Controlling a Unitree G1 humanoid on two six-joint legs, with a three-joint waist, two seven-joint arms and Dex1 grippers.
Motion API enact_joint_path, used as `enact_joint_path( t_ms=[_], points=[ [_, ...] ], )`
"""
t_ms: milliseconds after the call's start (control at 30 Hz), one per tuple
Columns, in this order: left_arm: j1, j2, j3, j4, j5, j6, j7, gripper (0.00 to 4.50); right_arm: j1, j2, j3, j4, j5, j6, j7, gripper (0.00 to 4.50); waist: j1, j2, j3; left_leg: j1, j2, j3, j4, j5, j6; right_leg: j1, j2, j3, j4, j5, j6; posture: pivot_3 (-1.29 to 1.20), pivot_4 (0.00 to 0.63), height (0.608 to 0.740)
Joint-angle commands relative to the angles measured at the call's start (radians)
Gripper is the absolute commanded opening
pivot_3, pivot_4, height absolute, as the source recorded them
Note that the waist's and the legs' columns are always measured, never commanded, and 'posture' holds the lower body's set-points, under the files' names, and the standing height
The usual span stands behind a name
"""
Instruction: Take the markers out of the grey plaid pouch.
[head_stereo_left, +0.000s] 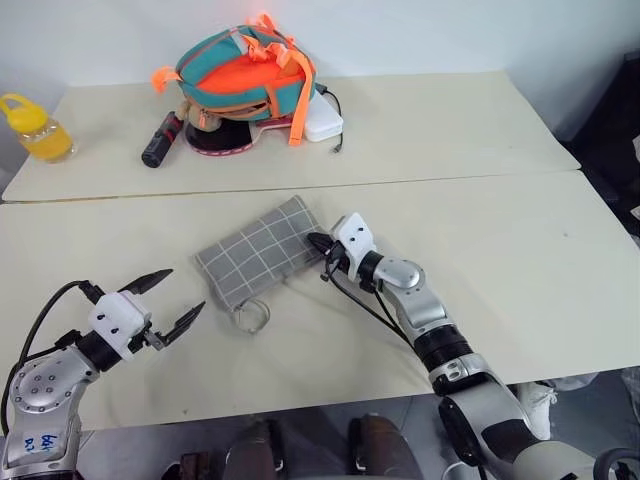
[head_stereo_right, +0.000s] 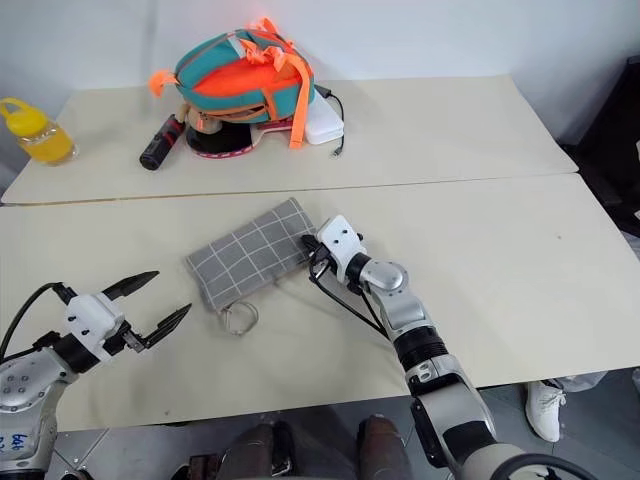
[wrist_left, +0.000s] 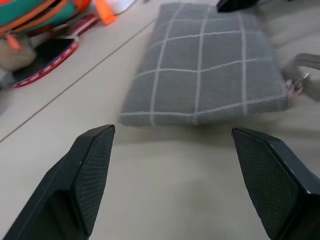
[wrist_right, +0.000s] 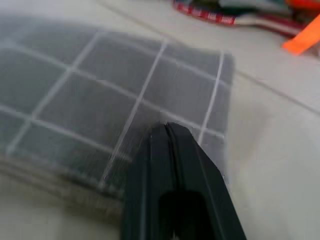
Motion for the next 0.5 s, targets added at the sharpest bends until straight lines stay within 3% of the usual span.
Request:
enact_joint_path(
  t_ms=[33, 500],
  points=[
    [-0.01, 0.018, -0.049, 0.029, 0.078, -0.076, 0.0, 3.97, 0.015, -0.013, 0.003, 0.004, -0.01, 0.019, 0.002, 0.02, -0.002, 0.0, 0.0, 0.0, 0.0, 0.0, 0.0, 0.0, 0.0, 0.0, 0.0, 0.0, 0.0, 0.0, 0.0, 0.0, 0.15, 0.74],
    [-0.182, 0.028, -0.226, 0.23, 0.324, -0.288, 0.115, 3.97, 0.021, -0.036, -0.004, -0.022, -0.003, 0.02, 0.001, 0.02, 0.002, 0.0, -0.002, 0.001, 0.0, 0.0, 0.001, 0.001, 0.0, 0.001, -0.001, 0.0, 0.001, 0.0, 0.0, 0.0, 0.15, 0.74]
  ],
)
